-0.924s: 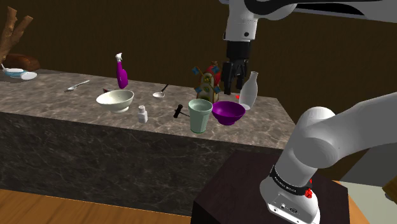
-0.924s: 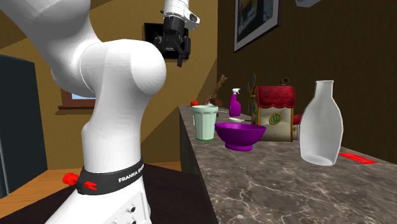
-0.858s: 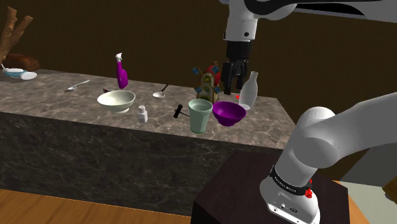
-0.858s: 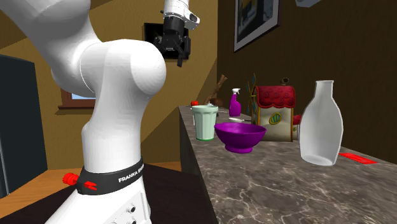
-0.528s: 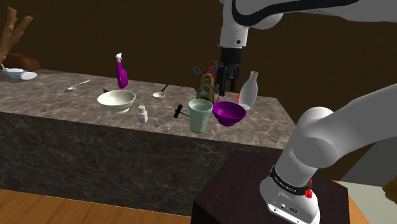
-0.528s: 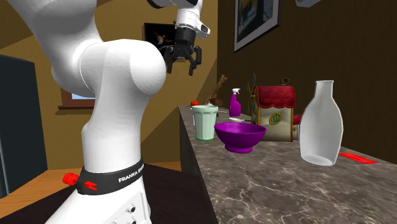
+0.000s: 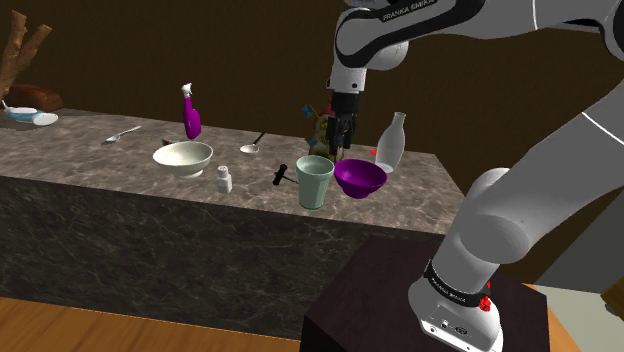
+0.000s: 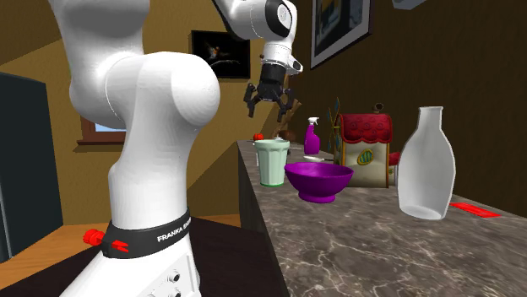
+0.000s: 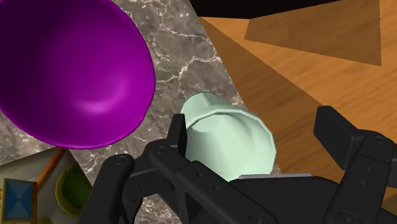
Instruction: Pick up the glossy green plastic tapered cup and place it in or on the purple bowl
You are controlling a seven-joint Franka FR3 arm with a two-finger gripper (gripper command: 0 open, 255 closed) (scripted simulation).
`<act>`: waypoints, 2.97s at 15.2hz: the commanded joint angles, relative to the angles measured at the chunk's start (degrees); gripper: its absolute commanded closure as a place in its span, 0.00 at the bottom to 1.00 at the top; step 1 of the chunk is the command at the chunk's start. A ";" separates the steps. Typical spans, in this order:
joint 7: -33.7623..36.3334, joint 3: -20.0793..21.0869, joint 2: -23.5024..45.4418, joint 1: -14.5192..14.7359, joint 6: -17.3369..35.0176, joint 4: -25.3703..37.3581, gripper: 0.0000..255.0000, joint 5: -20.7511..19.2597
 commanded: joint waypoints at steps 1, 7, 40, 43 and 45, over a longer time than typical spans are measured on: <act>-2.92 -1.29 4.34 0.08 2.23 1.97 0.00 0.44; -11.97 -4.32 18.07 -0.07 7.47 9.53 0.00 3.53; -13.99 -4.42 21.33 -0.02 9.80 10.21 1.00 4.82; -13.47 -4.41 20.23 -0.03 7.58 11.40 1.00 4.41; -13.14 -4.40 19.56 -0.03 6.09 12.26 1.00 4.17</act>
